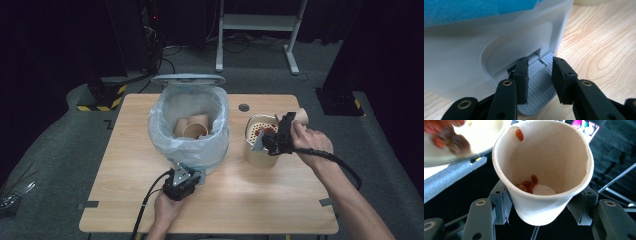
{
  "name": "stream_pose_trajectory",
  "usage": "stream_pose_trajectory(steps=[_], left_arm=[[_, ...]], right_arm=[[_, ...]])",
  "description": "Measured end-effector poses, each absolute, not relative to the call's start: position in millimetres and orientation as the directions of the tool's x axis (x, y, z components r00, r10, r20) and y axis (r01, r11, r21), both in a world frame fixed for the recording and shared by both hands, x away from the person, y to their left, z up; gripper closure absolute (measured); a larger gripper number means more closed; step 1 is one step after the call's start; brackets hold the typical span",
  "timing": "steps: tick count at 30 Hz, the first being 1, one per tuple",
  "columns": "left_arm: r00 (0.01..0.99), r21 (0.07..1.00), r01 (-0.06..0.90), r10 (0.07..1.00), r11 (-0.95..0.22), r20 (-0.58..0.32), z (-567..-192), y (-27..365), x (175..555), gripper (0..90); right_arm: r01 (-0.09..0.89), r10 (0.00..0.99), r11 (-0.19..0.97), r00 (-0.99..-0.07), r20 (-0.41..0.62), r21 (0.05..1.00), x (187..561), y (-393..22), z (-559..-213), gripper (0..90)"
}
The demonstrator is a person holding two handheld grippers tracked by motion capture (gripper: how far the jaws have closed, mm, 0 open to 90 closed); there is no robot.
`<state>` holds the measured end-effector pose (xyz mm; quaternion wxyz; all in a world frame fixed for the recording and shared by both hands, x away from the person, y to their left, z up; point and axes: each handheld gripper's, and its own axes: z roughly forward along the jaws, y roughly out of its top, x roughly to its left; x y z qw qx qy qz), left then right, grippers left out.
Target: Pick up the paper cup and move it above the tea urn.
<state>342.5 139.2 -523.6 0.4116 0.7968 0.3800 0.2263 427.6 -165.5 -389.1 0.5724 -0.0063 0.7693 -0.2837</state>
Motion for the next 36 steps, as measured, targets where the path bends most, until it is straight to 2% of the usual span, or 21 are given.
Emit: stream_pose_trajectory(steps=[2, 4, 6, 9, 12, 13, 15, 17, 18, 20, 21, 23, 25, 28, 29, 33, 36], left_arm=[[0.609, 0.828, 0.42, 0.792, -0.373, 0.047, -524, 139, 343, 66.3], [0.61, 0.828, 0.42, 0.791, -0.373, 0.047, -524, 139, 343, 66.3], [0.609, 0.828, 0.42, 0.791, -0.373, 0.048, -524, 139, 343, 66.3], [0.608, 0.829, 0.418, 0.793, -0.37, 0.047, -524, 139, 342, 66.2], [0.607, 0.829, 0.418, 0.793, -0.371, 0.048, -524, 139, 342, 66.2], [0.607, 0.829, 0.418, 0.793, -0.371, 0.048, -524, 139, 342, 66.2], [0.607, 0.829, 0.418, 0.793, -0.37, 0.048, -524, 139, 342, 66.2], [0.607, 0.829, 0.418, 0.793, -0.371, 0.048, -524, 139, 342, 66.1], [0.607, 0.829, 0.418, 0.793, -0.371, 0.049, -524, 139, 342, 66.2], [0.607, 0.829, 0.418, 0.793, -0.371, 0.049, -524, 139, 342, 66.1], [0.607, 0.829, 0.418, 0.793, -0.371, 0.049, -524, 139, 342, 66.1], [0.607, 0.829, 0.418, 0.793, -0.371, 0.049, -524, 139, 342, 66.1], [0.607, 0.829, 0.418, 0.793, -0.371, 0.049, -524, 139, 342, 66.1], [0.607, 0.829, 0.418, 0.793, -0.371, 0.049, -524, 139, 342, 66.1], [0.607, 0.829, 0.418, 0.793, -0.371, 0.049, -524, 139, 342, 66.1], [0.607, 0.829, 0.417, 0.793, -0.372, 0.05, -524, 139, 342, 66.0], [0.607, 0.829, 0.417, 0.793, -0.372, 0.05, -524, 139, 342, 66.0]], right_arm=[[0.321, -0.364, 0.815, -0.366, -0.856, -0.483, 432, -170, -394, 42.7], [0.345, -0.329, 0.817, -0.379, -0.865, -0.462, 433, -173, -394, 42.9], [0.307, -0.298, 0.858, -0.356, -0.886, -0.412, 425, -168, -385, 43.5], [0.336, -0.308, 0.835, -0.371, -0.876, -0.436, 428, -173, -390, 43.6], [0.331, -0.224, 0.879, -0.351, -0.909, -0.344, 424, -174, -380, 44.0], [0.321, -0.285, 0.85, -0.388, -0.877, -0.418, 423, -176, -388, 44.0], [0.329, -0.288, 0.843, -0.392, -0.874, -0.425, 424, -179, -389, 44.0], [0.342, -0.196, 0.883, -0.355, -0.914, -0.322, 422, -180, -377, 44.3], [0.337, -0.182, 0.889, -0.362, -0.914, -0.311, 420, -179, -375, 44.3], [0.322, -0.256, 0.862, -0.392, -0.884, -0.393, 420, -180, -385, 44.3], [0.333, -0.245, 0.861, -0.39, -0.888, -0.384, 421, -183, -385, 44.3], [0.349, -0.155, 0.89, -0.375, -0.914, -0.294, 421, -186, -378, 44.5], [0.334, -0.209, 0.873, -0.404, -0.891, -0.356, 419, -186, -387, 44.4], [0.352, -0.112, 0.897, -0.408, -0.906, -0.269, 419, -192, -381, 44.4], [0.347, -0.115, 0.897, -0.415, -0.903, -0.273, 419, -193, -382, 44.3], [0.352, 0.009, 0.921, -0.447, -0.894, -0.167, 417, -200, -378, 44.1], [0.35, 0.055, 0.928, -0.471, -0.88, -0.13, 417, -204, -378, 43.8]])
